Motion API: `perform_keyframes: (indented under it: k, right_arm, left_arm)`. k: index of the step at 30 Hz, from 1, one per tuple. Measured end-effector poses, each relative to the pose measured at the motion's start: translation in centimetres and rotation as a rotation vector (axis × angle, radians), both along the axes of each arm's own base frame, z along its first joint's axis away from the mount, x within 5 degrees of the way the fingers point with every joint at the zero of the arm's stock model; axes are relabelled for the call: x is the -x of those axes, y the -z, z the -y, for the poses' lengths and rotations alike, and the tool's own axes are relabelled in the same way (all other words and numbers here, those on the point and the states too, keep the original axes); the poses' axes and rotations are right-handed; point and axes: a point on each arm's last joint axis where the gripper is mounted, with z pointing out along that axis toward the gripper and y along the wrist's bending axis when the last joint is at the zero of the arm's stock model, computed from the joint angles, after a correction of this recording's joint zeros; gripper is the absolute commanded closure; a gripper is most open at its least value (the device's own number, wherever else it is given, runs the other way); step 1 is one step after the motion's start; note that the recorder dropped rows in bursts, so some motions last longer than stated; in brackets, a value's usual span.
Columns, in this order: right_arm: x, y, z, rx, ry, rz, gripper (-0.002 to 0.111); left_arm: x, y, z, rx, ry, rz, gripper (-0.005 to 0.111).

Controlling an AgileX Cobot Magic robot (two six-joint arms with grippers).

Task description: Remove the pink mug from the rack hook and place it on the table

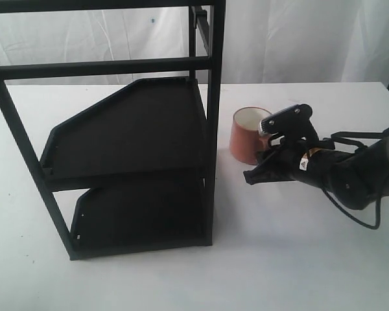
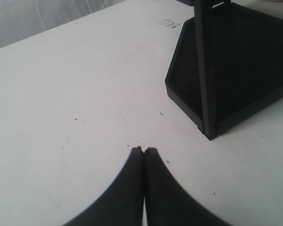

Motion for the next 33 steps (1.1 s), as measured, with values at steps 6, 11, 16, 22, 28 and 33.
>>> perform_keyframes:
  k: [6,11,16,22,28,33]
  right_arm:
    - [1.5,-0.5,0.4,0.006,0.001,-0.015,0.067]
    - [3.3,-1.3,1.0,0.002,0.006,-0.022,0.067]
    - [5.3,-4.0,1.6,-0.073,0.049,0.003,0.067]
    - [10.6,-10.0,3.3,-0.129,0.074,0.105,0.075]
    - [17.6,-16.9,5.9,-0.182,0.138,0.258,0.108]
    - [23.5,-19.2,8.1,-0.204,0.187,0.336,0.108]
  left_arm:
    - [0.0,0.0,0.0,0.0,0.0,0.0,0.107]
    - [0.0,0.0,0.0,0.0,0.0,0.0,0.107]
    - [0.0,0.0,0.0,0.0,0.0,0.0,0.107]
    - [0.0,0.0,0.0,0.0,0.0,0.0,0.107]
    - [0.0,0.0,0.0,0.0,0.0,0.0,0.107]
    - [0.0,0.0,0.0,0.0,0.0,0.0,0.107]
